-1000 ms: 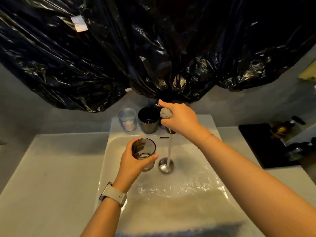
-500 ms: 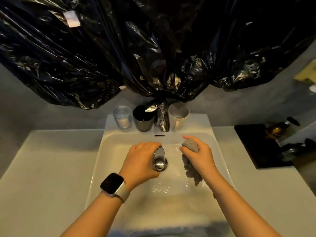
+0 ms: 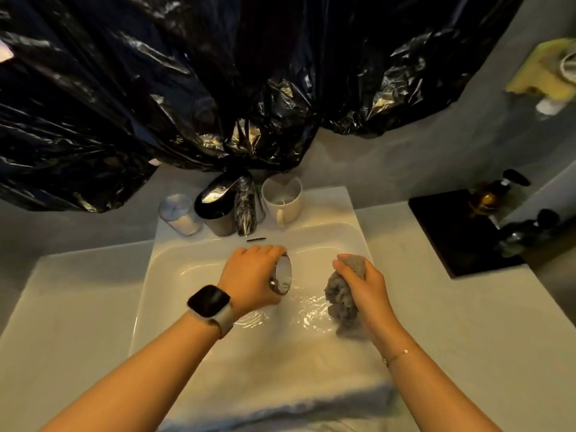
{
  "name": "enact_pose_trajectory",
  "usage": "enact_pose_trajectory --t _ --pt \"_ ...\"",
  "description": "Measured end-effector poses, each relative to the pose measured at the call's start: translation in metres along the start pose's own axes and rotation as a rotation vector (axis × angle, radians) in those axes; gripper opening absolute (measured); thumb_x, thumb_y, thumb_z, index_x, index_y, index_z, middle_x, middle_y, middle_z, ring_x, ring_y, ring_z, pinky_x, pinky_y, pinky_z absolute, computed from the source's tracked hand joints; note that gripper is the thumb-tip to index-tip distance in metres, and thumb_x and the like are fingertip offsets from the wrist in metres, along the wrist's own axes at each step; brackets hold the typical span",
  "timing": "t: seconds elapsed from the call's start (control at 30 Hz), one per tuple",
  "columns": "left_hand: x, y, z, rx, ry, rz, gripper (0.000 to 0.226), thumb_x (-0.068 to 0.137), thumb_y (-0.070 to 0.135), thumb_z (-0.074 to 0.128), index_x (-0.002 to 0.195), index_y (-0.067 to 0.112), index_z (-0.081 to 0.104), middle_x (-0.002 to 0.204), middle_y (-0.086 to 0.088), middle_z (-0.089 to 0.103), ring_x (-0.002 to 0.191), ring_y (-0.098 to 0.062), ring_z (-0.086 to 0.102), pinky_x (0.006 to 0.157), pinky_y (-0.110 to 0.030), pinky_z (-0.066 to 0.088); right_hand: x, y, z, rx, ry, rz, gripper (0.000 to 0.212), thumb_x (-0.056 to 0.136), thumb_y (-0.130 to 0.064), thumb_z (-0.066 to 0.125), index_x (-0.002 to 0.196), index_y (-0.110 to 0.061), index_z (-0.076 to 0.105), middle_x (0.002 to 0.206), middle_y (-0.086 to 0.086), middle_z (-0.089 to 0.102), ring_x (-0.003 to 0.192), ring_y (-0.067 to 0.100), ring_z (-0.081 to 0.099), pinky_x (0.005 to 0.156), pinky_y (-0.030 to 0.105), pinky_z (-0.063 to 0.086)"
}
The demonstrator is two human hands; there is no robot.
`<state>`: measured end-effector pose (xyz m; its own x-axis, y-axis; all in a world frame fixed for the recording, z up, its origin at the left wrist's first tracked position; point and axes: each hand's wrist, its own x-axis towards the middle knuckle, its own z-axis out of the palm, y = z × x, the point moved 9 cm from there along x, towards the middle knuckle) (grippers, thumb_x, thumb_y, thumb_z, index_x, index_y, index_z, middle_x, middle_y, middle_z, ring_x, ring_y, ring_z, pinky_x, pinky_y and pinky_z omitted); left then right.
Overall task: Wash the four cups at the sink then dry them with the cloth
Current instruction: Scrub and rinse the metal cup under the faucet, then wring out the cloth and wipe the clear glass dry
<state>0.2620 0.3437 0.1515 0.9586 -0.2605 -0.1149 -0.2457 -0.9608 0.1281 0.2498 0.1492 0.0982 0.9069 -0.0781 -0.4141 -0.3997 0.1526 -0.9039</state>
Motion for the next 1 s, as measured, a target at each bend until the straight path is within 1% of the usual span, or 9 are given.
enact_pose_trajectory --t 0.07,0.13,0.2,0.27,0.33,0.47,0.63,0.8,1.0 --pt "0.009 -0.002 -0.007 -0.336 0.090 -0.125 0.078 0.065 0.053 0.083 0.132 0.029 0.049 0.124 0.011 0.061 0.112 -0.012 0.058 0.090 -0.028 0.047 0.010 -0.004 -0.013 0.065 0.034 0.018 0.018 0.085 -0.026 0.071 0.098 -0.014 0.065 0.081 0.009 0.069 0.070 0.022 0.066 0.060 0.031 0.056" --pt "0.021 -0.001 -0.009 -0.629 0.193 -0.229 0.075 0.062 0.053 0.087 0.125 0.028 0.055 0.118 0.011 0.064 0.108 -0.009 0.058 0.089 -0.022 0.047 0.021 -0.006 -0.025 0.112 0.057 0.036 0.023 0.085 -0.030 0.071 0.099 -0.013 0.064 0.085 0.014 0.069 0.076 0.029 0.068 0.071 0.039 0.059" --pt "0.038 0.005 -0.012 -0.802 0.320 -0.288 0.069 0.061 0.051 0.088 0.119 0.026 0.058 0.114 0.010 0.065 0.105 -0.006 0.059 0.087 -0.014 0.047 0.030 -0.011 -0.034 0.136 0.070 0.044 0.028 0.083 -0.034 0.073 0.100 -0.013 0.065 0.089 0.018 0.070 0.086 0.039 0.069 0.080 0.049 0.058" --pt "0.059 0.011 -0.016 -0.880 0.392 -0.346 0.071 0.063 0.048 0.088 0.122 0.023 0.058 0.116 0.007 0.065 0.107 -0.008 0.060 0.090 -0.018 0.049 0.037 -0.017 -0.038 0.149 0.069 0.058 0.031 0.082 -0.035 0.074 0.100 -0.012 0.065 0.094 0.024 0.070 0.090 0.044 0.068 0.082 0.055 0.057" --pt "0.084 0.016 -0.019 -0.840 0.405 -0.378 0.078 0.066 0.046 0.088 0.129 0.016 0.053 0.120 0.003 0.062 0.109 -0.012 0.058 0.093 -0.026 0.050 0.042 -0.017 -0.040 0.155 0.064 0.091 0.030 0.084 -0.032 0.073 0.102 -0.009 0.065 0.092 0.027 0.069 0.081 0.044 0.068 0.076 0.053 0.057" --pt "0.132 0.022 -0.023 -0.725 0.360 -0.405 0.080 0.068 0.046 0.086 0.130 0.009 0.050 0.123 -0.005 0.064 0.111 -0.020 0.061 0.089 -0.029 0.051 0.047 -0.016 -0.038 0.191 0.034 0.164 0.024 0.086 -0.025 0.070 0.098 -0.006 0.061 0.075 0.026 0.063 0.065 0.036 0.059 0.061 0.043 0.051" --pt "0.164 0.040 -0.020 -0.628 0.322 -0.345 0.070 0.072 0.035 0.084 0.127 0.008 0.051 0.120 -0.011 0.062 0.108 -0.029 0.061 0.082 -0.030 0.049 0.054 -0.010 -0.039 0.203 0.039 0.187 0.019 0.087 -0.025 0.070 0.096 -0.010 0.063 0.076 0.028 0.065 0.068 0.039 0.060 0.065 0.052 0.050" --pt "0.186 0.037 -0.011 -0.455 0.223 -0.362 0.067 0.081 0.034 0.077 0.132 0.004 0.046 0.128 -0.018 0.049 0.111 -0.038 0.056 0.089 -0.040 0.049 0.056 -0.011 -0.042 0.172 0.059 0.189 0.024 0.086 -0.024 0.070 0.101 -0.007 0.063 0.081 0.025 0.069 0.071 0.039 0.064 0.072 0.064 0.051" --pt "0.199 0.031 -0.008 -0.306 0.153 -0.364 0.064 0.089 0.025 0.067 0.141 0.001 0.037 0.139 -0.022 0.037 0.116 -0.041 0.050 0.095 -0.040 0.043 0.052 -0.011 -0.043 0.223 0.071 0.216 0.022 0.086 -0.022 0.070 0.097 -0.005 0.063 0.070 0.022 0.065 0.069 0.038 0.053 0.069 0.052 0.041"
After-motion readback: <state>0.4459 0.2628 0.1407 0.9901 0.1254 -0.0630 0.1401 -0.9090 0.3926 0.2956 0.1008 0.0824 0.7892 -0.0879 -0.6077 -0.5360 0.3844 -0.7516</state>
